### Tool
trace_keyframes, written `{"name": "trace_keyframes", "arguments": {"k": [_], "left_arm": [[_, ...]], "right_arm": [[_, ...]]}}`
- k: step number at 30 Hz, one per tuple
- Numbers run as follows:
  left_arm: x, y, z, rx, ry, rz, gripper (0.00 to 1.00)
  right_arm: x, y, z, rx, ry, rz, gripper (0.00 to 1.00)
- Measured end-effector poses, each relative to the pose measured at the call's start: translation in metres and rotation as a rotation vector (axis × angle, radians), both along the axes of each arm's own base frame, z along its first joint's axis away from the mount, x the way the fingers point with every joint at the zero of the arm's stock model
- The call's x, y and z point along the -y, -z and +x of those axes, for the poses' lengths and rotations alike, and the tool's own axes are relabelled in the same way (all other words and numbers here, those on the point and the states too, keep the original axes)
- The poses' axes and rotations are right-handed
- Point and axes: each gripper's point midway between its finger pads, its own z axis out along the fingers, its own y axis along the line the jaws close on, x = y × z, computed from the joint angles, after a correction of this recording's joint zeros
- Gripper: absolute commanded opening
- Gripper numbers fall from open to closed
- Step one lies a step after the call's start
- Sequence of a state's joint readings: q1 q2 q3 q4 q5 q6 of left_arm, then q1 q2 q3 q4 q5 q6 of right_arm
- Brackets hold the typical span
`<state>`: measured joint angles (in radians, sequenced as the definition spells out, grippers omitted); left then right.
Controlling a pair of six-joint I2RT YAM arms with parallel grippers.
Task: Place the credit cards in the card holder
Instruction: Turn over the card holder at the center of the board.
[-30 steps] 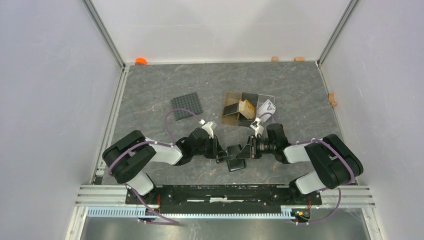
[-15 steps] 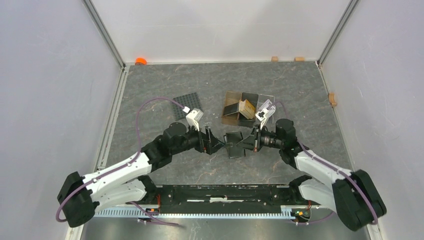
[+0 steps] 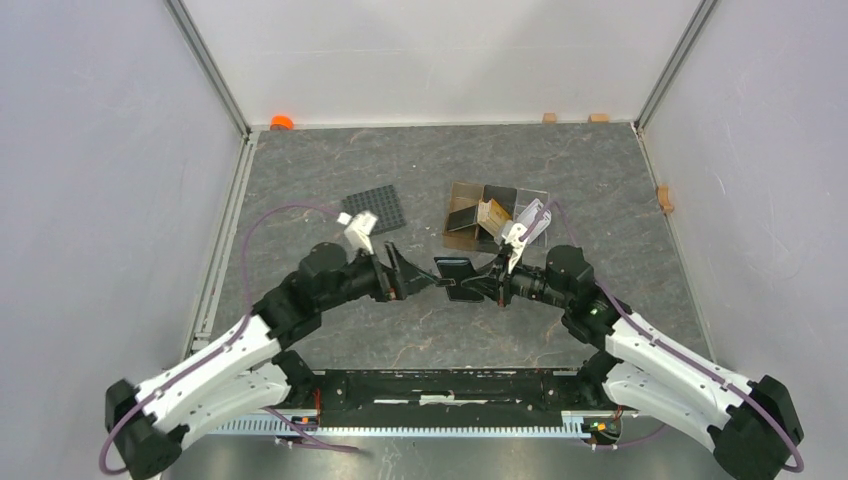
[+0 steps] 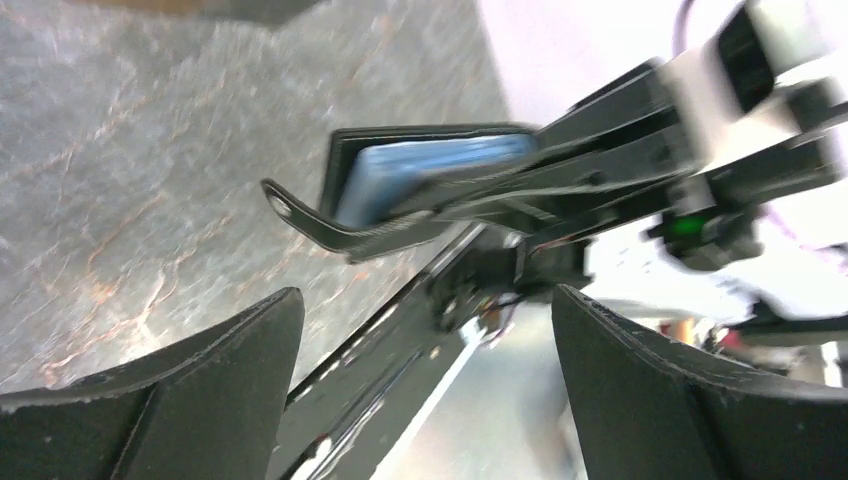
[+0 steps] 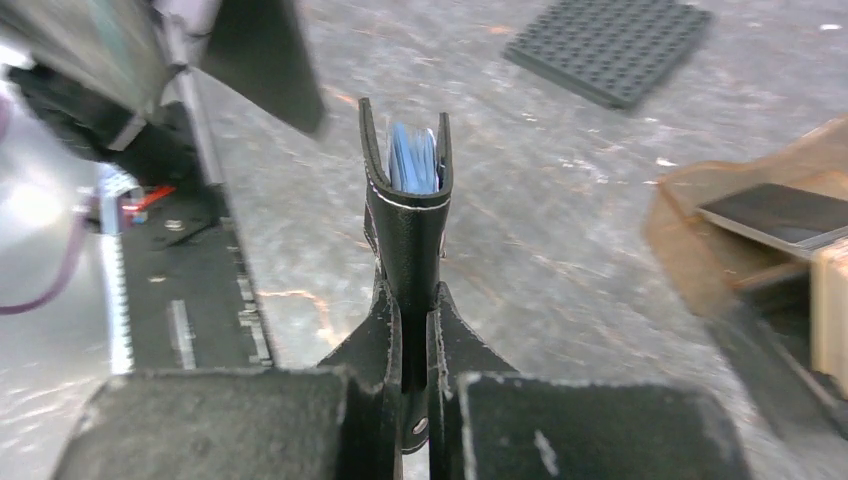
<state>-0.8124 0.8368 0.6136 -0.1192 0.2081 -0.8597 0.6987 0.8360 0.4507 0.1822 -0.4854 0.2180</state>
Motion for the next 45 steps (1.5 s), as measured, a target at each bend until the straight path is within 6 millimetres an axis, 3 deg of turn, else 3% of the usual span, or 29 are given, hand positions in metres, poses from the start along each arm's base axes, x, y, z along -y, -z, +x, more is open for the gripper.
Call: {"name": "trace_keyframes", "arguments": {"k": [4, 7, 9, 13, 17, 26, 39, 45], "left_arm": [[-0.022, -0.047, 0.005, 0.001, -0.124, -0.152, 1.00], [-0.035, -0.062, 0.017, -0.024, -0.197, -0.207, 1.00], [-0.039, -0.058, 0.027, -0.077, -0.227, -0.211, 1.00], [-0.039, -0.031, 0.042, -0.226, -0.248, -0.184, 1.00], [-0.029, -0.009, 0.037, -0.360, -0.201, -0.158, 1.00], [-0.021, -0.011, 0.027, -0.425, -0.132, -0.174, 1.00], [-0.016, 0.006, 0.012, -0.521, -0.062, -0.133, 1.00], [-0.029, 0.015, 0.013, -0.468, -0.067, 0.026, 1.00]], "right_arm": [[0.003, 0.008, 0.010, 0.143, 0.041, -0.097, 0.00], [0.001, 0.011, 0.004, 0.267, 0.017, -0.144, 0.00], [0.001, 0.010, -0.003, 0.355, -0.001, -0.161, 0.00], [-0.002, -0.007, -0.013, 0.529, -0.024, -0.170, 0.00], [-0.011, -0.015, -0.021, 0.662, -0.062, -0.210, 0.00], [-0.035, -0.010, -0.027, 0.888, -0.074, -0.401, 0.00], [-0.043, -0.033, -0.012, 1.126, 0.049, -0.514, 0.00], [-0.044, -0.030, -0.008, 1.191, 0.049, -0.581, 0.00]]}}
